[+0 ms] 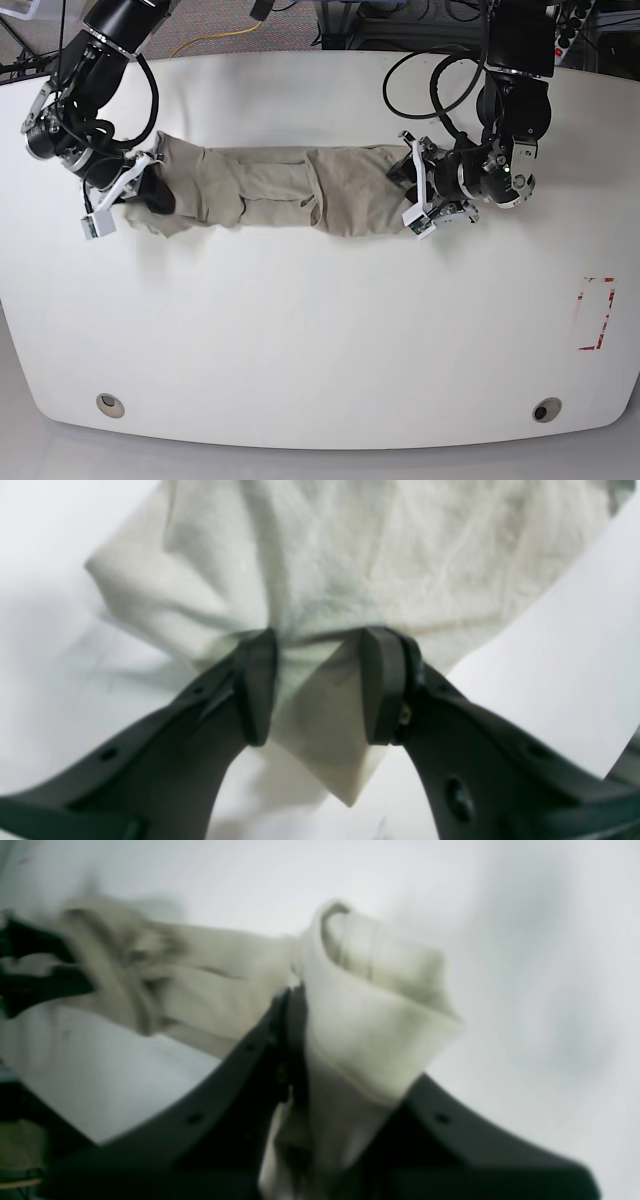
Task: Fold the T-shirt properly
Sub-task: 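Regrasp the strip ends with both grippers, then fold the right gripper's end over toward the left gripper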
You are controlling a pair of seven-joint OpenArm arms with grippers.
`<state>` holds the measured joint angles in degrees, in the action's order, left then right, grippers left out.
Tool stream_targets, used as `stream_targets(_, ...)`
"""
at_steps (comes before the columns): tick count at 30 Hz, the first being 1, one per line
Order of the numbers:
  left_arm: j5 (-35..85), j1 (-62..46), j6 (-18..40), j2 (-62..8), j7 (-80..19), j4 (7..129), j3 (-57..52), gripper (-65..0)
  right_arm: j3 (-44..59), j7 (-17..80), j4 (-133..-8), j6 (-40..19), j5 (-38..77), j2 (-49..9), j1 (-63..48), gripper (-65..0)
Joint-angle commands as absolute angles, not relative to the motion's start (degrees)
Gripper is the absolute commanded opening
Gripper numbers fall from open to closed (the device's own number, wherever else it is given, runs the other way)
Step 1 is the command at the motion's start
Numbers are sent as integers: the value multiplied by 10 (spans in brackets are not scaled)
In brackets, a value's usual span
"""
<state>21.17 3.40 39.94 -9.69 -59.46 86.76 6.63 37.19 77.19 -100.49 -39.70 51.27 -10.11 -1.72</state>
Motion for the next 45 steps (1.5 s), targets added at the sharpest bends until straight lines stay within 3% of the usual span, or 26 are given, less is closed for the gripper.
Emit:
stream_targets(1, 204, 48, 400, -86, -606, 844, 68, -399, 362, 761, -1040, -400, 552, -88, -7, -650)
stream_targets(14, 205, 65, 400, -73, -609, 849, 69, -399, 279, 761, -1069, -400, 587, 27, 18, -650)
stream_targets(23, 204, 64, 400, -73, -609, 848, 69, -397, 219, 757, -1068, -400, 591, 73, 36, -650)
stream_targets(31, 208, 61, 400, -75, -609, 848, 67, -397, 129, 692, -1006, -400, 589, 71, 46, -650)
stream_targets(37, 209, 63, 400, -74, -609, 851, 65, -397, 62, 621, -939, -400, 589, 32, 46, -650)
stream_targets(45, 211, 61, 400, -72, -607, 876, 37, -397, 30, 571, -875, -400, 590, 5, 46, -472)
